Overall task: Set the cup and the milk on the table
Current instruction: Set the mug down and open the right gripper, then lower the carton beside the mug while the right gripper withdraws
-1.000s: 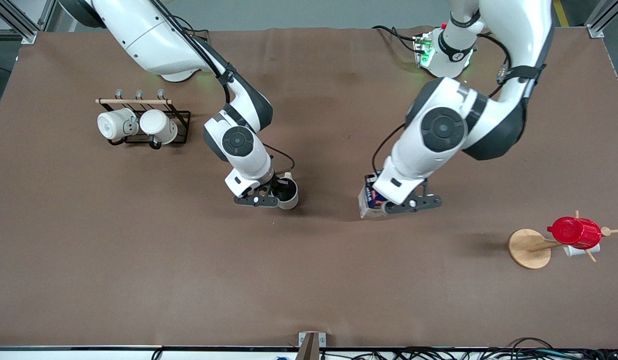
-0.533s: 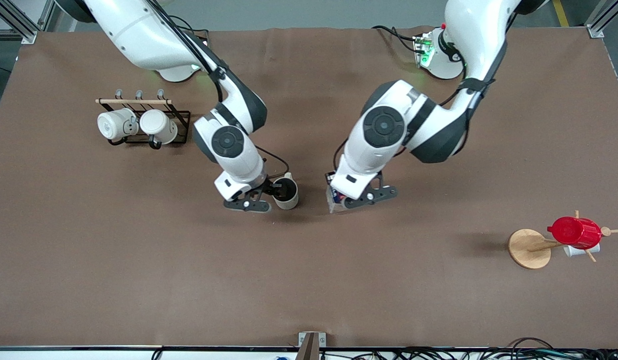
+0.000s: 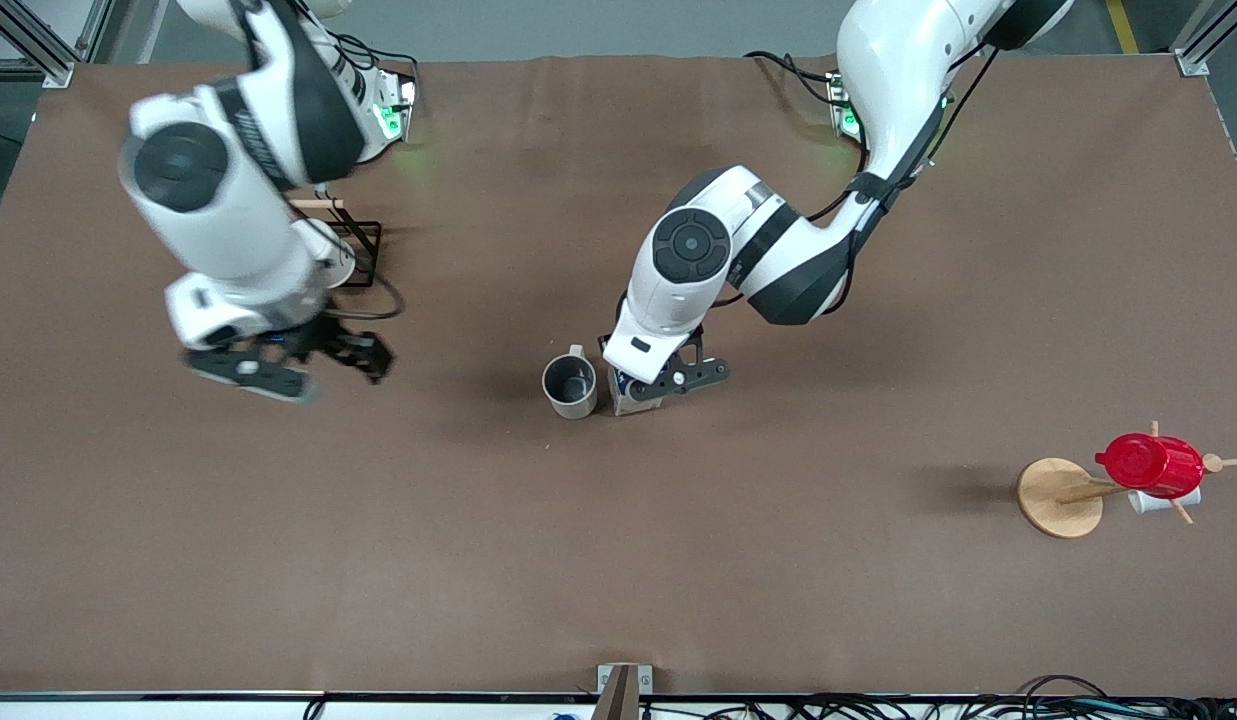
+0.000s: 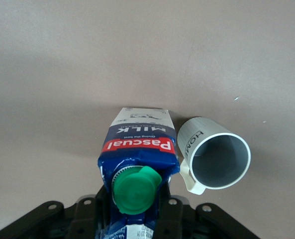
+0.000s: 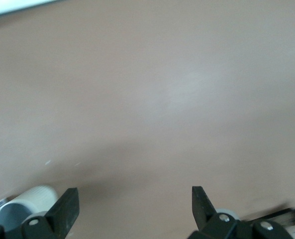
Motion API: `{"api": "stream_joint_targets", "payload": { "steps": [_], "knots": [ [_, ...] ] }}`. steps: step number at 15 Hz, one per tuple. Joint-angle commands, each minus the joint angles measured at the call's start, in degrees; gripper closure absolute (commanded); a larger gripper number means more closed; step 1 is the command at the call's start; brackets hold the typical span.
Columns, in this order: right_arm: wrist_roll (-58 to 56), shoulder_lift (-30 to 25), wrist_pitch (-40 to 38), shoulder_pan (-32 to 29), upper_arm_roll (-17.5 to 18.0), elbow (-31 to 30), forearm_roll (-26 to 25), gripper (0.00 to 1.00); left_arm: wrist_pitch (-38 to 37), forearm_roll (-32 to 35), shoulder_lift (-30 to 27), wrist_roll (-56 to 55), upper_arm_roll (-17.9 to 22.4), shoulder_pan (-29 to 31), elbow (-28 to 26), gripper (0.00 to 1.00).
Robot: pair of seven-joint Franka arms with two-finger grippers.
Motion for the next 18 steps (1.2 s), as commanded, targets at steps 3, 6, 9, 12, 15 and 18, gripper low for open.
{"api": "stream_joint_targets", "payload": {
  "steps": [3, 6, 9, 12, 15, 18],
  "knots": [
    [-18.02, -7.37, -3.71, -7.86, -5.71, -2.37, 8.29, 0.0, 1.21, 0.99, 1.41, -0.44, 0.5, -1.02, 1.44, 0.0],
    [-27.38, -9.57, -10.46, -9.04, -9.56, 0.25, 8.39, 0.0, 0.86, 2.13, -0.07, -0.18, 0.67, -0.32, 1.7, 0.0],
    [-30.99, -9.57, -18.04, -8.68, -11.6, 4.92, 8.39, 0.0, -2.72, 6.16, -6.82, 2.09, 2.34, 1.95, 1.7, 0.0],
    [-31.09, -10.19, -17.88, -8.6, -11.51, 5.01, 8.39, 0.0, -11.86, 11.35, -15.87, 14.54, 2.52, 7.04, 1.18, 0.0],
    [-31.17, -9.84, -18.49, -8.51, -11.34, 7.37, 8.38, 0.0, -19.77, 10.75, -22.03, 25.19, 1.99, 14.69, 1.08, 0.0],
    [-31.17, -8.79, -24.45, -7.81, -11.51, 13.44, 8.03, 0.0, -25.68, 6.03, -27.48, 35.12, 1.9, 21.37, 0.47, 0.0]
  ]
}}
